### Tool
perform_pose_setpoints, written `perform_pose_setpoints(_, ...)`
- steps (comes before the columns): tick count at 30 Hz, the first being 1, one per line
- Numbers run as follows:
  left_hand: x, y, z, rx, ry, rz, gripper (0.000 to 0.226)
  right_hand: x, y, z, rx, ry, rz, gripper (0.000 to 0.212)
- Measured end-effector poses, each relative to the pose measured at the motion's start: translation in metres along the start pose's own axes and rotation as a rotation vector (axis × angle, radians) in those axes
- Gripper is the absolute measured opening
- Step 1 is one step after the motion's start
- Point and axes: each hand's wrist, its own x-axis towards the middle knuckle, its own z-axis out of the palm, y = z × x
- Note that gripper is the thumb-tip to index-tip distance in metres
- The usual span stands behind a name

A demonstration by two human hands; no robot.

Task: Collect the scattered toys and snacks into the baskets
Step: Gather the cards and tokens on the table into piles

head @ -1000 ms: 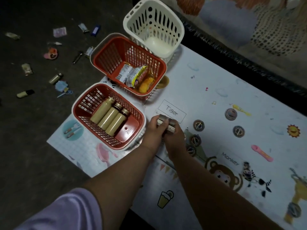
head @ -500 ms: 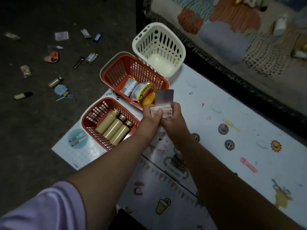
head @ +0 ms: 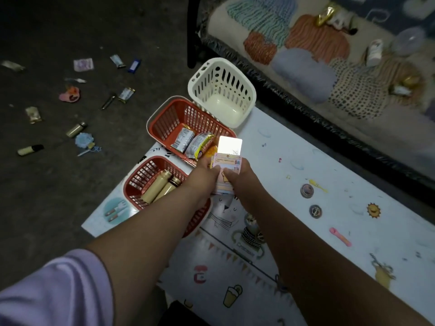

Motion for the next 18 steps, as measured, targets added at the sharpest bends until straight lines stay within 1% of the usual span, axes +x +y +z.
perform_pose_setpoints(2, 0.003, 0.0, 0.007, 0.026, 0.028, -0.006, 0.031, 0.002, 0.003, -0.006, 0.038, -0.021, 0.026, 0.038)
perform_pose_setpoints(6, 0.01, 0.0, 0.019, 0.111, 0.082, 0.003, 0.038, 0.001, 0.0, -0.025, 0.082, -0.074, 0.031, 0.035)
perform_pose_setpoints(8, 0.005, 0.006, 0.029, 0.083, 0.091, 0.002, 0.04, 0.0, -0.004, -0.035, 0.116, -0.086, 0.031, 0.032)
perform_pose_setpoints(9, 0.002, 0.01, 0.034, 0.064, 0.11, 0.011, 0.041, 0.001, -0.008, -0.038, 0.128, -0.069, 0.031, 0.033)
perform_pose_setpoints(12, 0.003, 0.022, 0.047, 0.126, 0.144, 0.098, 0.041, 0.009, -0.015, -0.041, 0.199, -0.029, 0.053, 0.04)
perform_pose_setpoints(14, 0.009, 0.029, 0.052, 0.124, 0.153, 0.127, 0.041, 0.015, -0.02, -0.042, 0.223, -0.007, 0.047, 0.044)
perform_pose_setpoints(18, 0.024, 0.039, 0.049, 0.251, 0.138, 0.17, 0.045, 0.032, -0.029, -0.042, 0.224, 0.045, 0.059, 0.043)
